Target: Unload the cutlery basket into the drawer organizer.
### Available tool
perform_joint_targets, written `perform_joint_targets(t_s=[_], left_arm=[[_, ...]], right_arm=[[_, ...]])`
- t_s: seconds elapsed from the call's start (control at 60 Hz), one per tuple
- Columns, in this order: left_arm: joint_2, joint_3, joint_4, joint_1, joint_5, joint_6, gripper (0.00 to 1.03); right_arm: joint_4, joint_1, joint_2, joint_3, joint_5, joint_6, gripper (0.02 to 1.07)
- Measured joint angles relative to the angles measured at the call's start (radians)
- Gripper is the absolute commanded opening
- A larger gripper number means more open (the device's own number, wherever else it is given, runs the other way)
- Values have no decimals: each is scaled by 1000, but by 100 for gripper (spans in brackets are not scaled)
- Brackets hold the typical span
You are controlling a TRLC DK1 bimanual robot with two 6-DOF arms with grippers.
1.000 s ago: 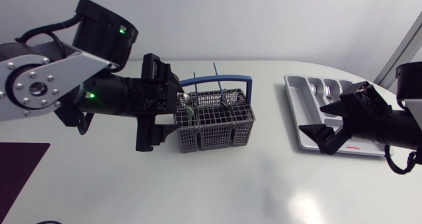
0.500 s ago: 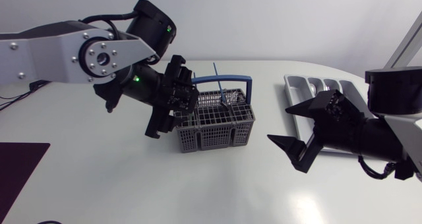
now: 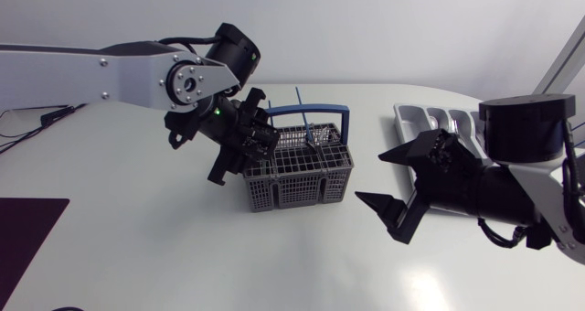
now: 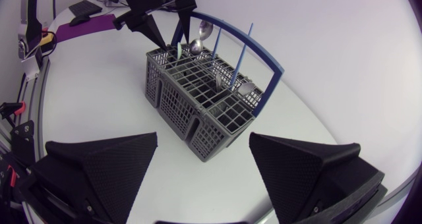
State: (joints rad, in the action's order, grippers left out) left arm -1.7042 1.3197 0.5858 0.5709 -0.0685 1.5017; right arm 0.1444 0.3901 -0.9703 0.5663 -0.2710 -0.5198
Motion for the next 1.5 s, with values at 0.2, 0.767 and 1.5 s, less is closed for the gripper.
perform_joint_targets(t_s=[0.2,0.767,1.5], left_arm=[[-28,8,-31,-2,-1,22,34],[-42,30,-40,-7,-1,26,12],[240,-63,-58,30,-72,-37,11]], right_arm=[[-23,42,-13,-15,30,16,102],[-65,55,-32,-30,61,19,102],[-19,178,128,-48,169,68,102]])
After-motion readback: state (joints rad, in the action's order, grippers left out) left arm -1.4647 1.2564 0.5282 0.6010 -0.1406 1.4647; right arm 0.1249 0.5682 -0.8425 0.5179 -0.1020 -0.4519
